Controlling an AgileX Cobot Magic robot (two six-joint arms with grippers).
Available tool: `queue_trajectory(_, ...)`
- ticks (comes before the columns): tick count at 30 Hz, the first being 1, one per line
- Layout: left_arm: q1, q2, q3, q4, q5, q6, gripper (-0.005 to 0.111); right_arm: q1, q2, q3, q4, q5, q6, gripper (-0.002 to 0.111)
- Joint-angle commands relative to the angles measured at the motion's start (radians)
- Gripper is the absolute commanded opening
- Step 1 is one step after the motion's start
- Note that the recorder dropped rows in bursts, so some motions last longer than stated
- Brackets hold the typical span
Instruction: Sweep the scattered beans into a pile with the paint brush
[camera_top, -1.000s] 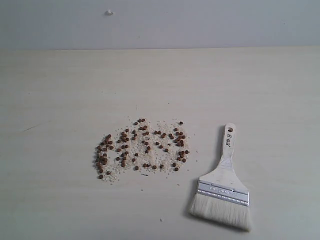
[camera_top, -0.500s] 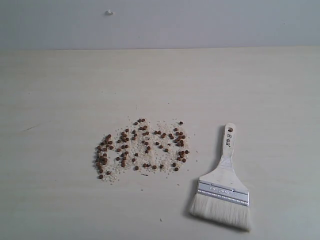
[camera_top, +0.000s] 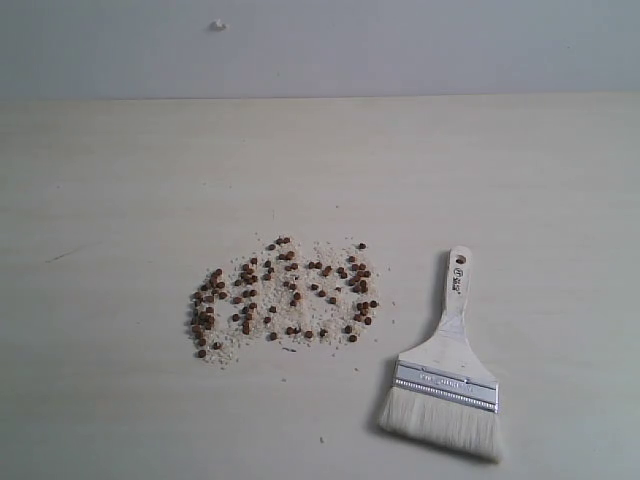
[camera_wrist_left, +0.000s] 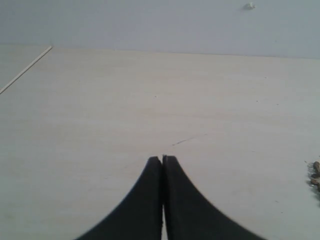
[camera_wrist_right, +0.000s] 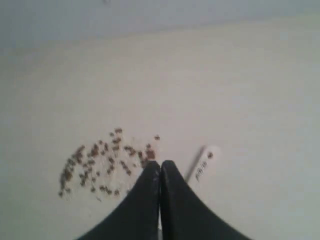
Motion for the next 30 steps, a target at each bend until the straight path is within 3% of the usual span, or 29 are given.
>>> queue_trajectory(1,-0.005,-0.008,0.002,0.005,-0.004,-0.009,0.000,-0.005,0.310,-0.161,-0.355,0.241,0.204,0.000)
queue_trajectory(5,-0.005,-0.008,0.002,0.005,-0.004,-0.009,0.000,-0.005,0.431,-0.151,-0.421,0.310,0.263,0.000)
queue_trajectory(8,-0.005,-0.008,0.002,0.005,-0.004,-0.009,0.000,0.055,0.476,-0.115,-0.416,0.295,0.303,0.000)
queue_trajectory(14,-0.005,-0.008,0.002,0.005,-0.004,-0.009,0.000,0.295,0.493,-0.062,-0.433,0.152,0.543,0.000)
queue_trajectory(20,-0.005,-0.008,0.002,0.005,-0.004,-0.009,0.000,0.480,0.532,-0.056,-0.605,0.111,0.902,0.000)
queue_trajectory(26,-0.005,-0.008,0.002,0.005,-0.004,-0.009,0.000,0.535,0.596,-0.038,-0.677,-0.072,1.140,0.000)
queue_trajectory(30,-0.005,-0.008,0.002,0.005,-0.004,-0.009,0.000,0.535,0.626,0.000,-0.627,-0.212,1.160,0.000)
